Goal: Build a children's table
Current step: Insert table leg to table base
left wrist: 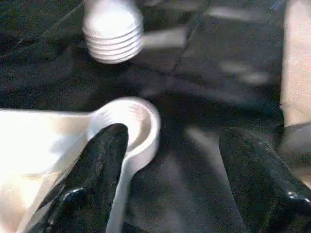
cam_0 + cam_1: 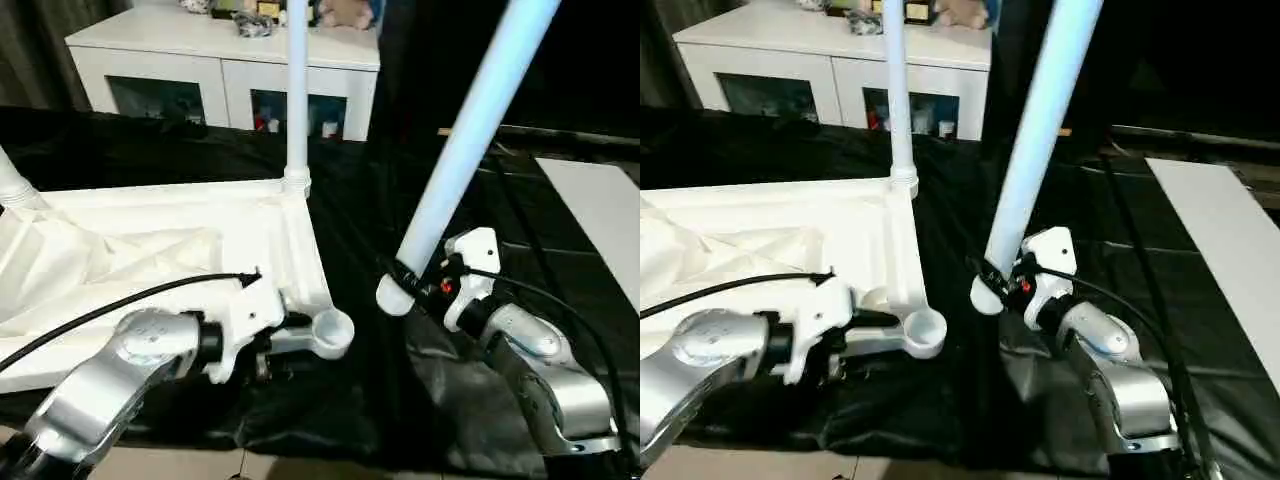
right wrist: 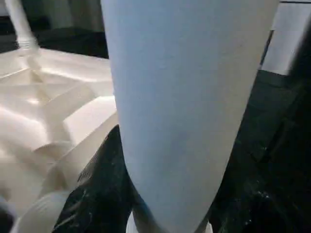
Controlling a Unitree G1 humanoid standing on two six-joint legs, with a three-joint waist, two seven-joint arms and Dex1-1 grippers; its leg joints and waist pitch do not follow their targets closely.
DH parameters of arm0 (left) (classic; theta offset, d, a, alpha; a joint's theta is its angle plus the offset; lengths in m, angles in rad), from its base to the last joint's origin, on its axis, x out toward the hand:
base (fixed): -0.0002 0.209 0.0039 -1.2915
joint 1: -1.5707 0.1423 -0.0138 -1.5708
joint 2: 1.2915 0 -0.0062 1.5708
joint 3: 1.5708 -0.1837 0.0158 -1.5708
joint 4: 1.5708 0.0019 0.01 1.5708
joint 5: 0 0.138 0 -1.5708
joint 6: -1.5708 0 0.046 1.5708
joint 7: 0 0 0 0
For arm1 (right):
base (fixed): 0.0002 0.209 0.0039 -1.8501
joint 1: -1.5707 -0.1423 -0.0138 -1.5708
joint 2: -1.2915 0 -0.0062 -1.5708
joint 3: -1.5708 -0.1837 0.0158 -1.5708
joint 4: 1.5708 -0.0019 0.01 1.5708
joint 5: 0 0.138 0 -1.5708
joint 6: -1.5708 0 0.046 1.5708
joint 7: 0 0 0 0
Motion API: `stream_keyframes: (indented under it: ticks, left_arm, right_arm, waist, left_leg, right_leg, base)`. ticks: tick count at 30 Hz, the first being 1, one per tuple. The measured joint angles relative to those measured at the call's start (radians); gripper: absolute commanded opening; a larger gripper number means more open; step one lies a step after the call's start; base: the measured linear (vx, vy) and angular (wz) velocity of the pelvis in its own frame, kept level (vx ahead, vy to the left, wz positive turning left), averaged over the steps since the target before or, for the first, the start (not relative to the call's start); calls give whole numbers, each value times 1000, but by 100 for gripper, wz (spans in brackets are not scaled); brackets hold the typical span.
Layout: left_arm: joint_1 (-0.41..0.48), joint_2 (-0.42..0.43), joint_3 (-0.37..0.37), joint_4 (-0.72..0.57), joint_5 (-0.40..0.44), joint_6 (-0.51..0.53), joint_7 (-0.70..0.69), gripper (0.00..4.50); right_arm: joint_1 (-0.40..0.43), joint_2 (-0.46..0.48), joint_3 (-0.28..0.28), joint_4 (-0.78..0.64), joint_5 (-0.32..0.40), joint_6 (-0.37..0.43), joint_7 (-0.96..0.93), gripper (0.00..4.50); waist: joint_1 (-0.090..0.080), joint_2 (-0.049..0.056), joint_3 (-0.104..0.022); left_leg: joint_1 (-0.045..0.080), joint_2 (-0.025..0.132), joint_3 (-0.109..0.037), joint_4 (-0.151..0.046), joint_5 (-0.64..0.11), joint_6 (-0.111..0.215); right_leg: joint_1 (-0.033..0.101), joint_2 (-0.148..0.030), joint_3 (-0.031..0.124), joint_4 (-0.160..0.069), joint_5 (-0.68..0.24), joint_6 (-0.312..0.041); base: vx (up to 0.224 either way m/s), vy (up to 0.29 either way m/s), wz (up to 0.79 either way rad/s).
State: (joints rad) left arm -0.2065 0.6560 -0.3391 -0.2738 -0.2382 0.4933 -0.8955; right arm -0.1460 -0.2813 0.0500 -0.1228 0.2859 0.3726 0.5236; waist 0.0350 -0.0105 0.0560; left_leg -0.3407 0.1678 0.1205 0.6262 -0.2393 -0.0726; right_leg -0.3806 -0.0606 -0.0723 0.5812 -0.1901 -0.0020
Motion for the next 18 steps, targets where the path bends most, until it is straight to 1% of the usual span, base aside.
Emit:
stream_keyframes:
  ticks: [1, 2, 3, 4, 5, 6, 7, 8, 9, 10, 11, 12, 13, 14, 16, 17, 18]
  left_arm:
    - [-11, 3, 0, 23, 27, 2, 25, 339]
    - [-20, 6, 0, 38, 40, 5, 39, 339]
    - [-35, 4, 2, 55, 51, 8, 60, 339]
    - [-57, -1, 6, 70, 63, 11, 79, 339]
    - [-80, -8, 26, 78, 74, 9, 105, 339]
    - [-79, -19, 37, 91, 84, 9, 118, 339]
    - [-68, -20, 36, 102, 90, 10, 123, 323]
    - [-66, -18, 30, 118, 101, 11, 122, 312]
    - [-70, -15, 29, 125, 106, 11, 121, 304]
    - [-73, -12, 29, 131, 107, 11, 116, 304]
    - [-74, -11, 27, 139, 107, 11, 110, 301]
    - [-74, -11, 25, 148, 106, 13, 104, 292]
    - [-74, -11, 25, 157, 105, 13, 94, 274]
    - [-76, -14, 25, 164, 104, 12, 90, 274]
    - [-86, -30, 25, 180, 104, 6, 87, 257]
    - [-103, -44, 20, 197, 105, -2, 85, 244]
    - [-120, -51, 14, 214, 107, -10, 82, 244]
  right_arm:
    - [0, -7, 0, -9, 2, 10, 13, 185]
    - [0, -7, 0, -13, 5, 12, 16, 185]
    - [1, -8, 1, -18, 10, 13, 21, 185]
    - [12, -10, 0, -27, 18, 14, 23, 185]
    - [15, -14, 3, -32, 23, 14, 28, 185]
    - [8, -17, 8, -29, 23, 16, 30, 185]
    - [6, -17, 15, -30, 23, 17, 32, 185]
    - [8, -15, 20, -30, 23, 17, 33, 185]
    - [10, -11, 21, -30, 22, 18, 33, 185]
    - [16, -7, 29, -30, 22, 19, 34, 185]
    - [17, -7, 36, -30, 22, 21, 36, 185]
    - [16, -6, 38, -30, 22, 22, 41, 185]
    - [16, -6, 38, -30, 22, 22, 43, 185]
    - [16, -6, 38, -30, 22, 22, 43, 185]
    - [16, -7, 38, -30, 22, 23, 42, 185]
    - [16, -7, 38, -30, 22, 26, 42, 185]
    - [16, -6, 38, -30, 22, 28, 42, 185]
  waist:
    - [-8, 9, 6]
    - [-11, 15, 9]
    - [-3, 22, 15]
    - [4, 13, 17]
    - [36, -39, 3]
    - [53, -39, 4]
    - [70, -30, 1]
    - [79, -19, -1]
    - [81, -4, -9]
    - [76, -7, -8]
    - [74, -9, -8]
    - [74, -11, -9]
    - [73, -11, -9]
    - [71, -11, -9]
    - [68, -11, -9]
    - [67, -11, -9]
    - [67, -12, -9]
  left_leg:
    - [3, 8, -3, -1, 0, 0]
    - [5, 14, -5, -4, 0, 0]
    - [0, 19, -5, -8, 0, 0]
    - [-2, 19, 11, -8, 0, 0]
    - [0, 16, 52, -2, 3, -4]
    - [-1, 13, 46, 11, 2, -9]
    - [-10, 7, 26, 36, -3, -9]
    - [-8, -5, -3, 46, -3, -9]
    - [-7, -9, -9, 34, 20, -12]
    - [-11, -3, -2, 18, 30, -13]
    - [-15, 1, 0, 11, 32, -15]
    - [-17, 4, 3, 9, 32, -15]
    - [-18, 5, 4, 9, 32, -14]
    - [-18, 5, 5, 9, 32, -14]
    - [-18, 5, 6, 8, 32, -14]
    - [-17, 5, 7, 5, 32, -14]
    - [-17, 5, 8, 2, 32, -14]
  right_leg:
    - [14, -3, -25, -21, 0, 0]
    - [22, -6, -42, -31, -2, -1]
    - [27, -13, -50, 8, -23, -10]
    - [34, -24, -40, 77, -57, -18]
    - [44, -35, 19, 137, -94, 15]
    - [25, -33, 25, 147, -97, 13]
    - [15, -30, 22, 146, -97, 13]
    - [10, -26, 17, 146, -97, 13]
    - [3, -24, 10, 144, -94, 10]
    - [-2, -18, 11, 129, -86, 3]
    - [-2, -13, 11, 113, -67, -7]
    - [-1, -11, 10, 100, -44, -11]
    - [1, -11, 9, 96, -42, -11]
    - [1, -11, 10, 95, -43, -10]
    - [1, -12, 10, 93, -43, -9]
    - [1, -12, 10, 90, -42, -8]
    - [1, -12, 10, 87, -40, -8]
  base:
    - [-80, 24, -5]
    - [-91, 27, -12]
    - [-53, 12, -5]
    - [-117, -20, 6]
    - [-18, -127, 8]
    - [-18, -127, 8]
    - [-19, -131, -13]
    - [0, 0, 0]
    - [-54, -42, -8]
    - [0, 0, 0]
    - [0, 0, 0]
    - [0, 0, 0]
    - [0, 0, 0]
    - [0, 0, 0]
    - [0, 0, 0]
    - [0, 0, 0]
    - [0, 0, 0]
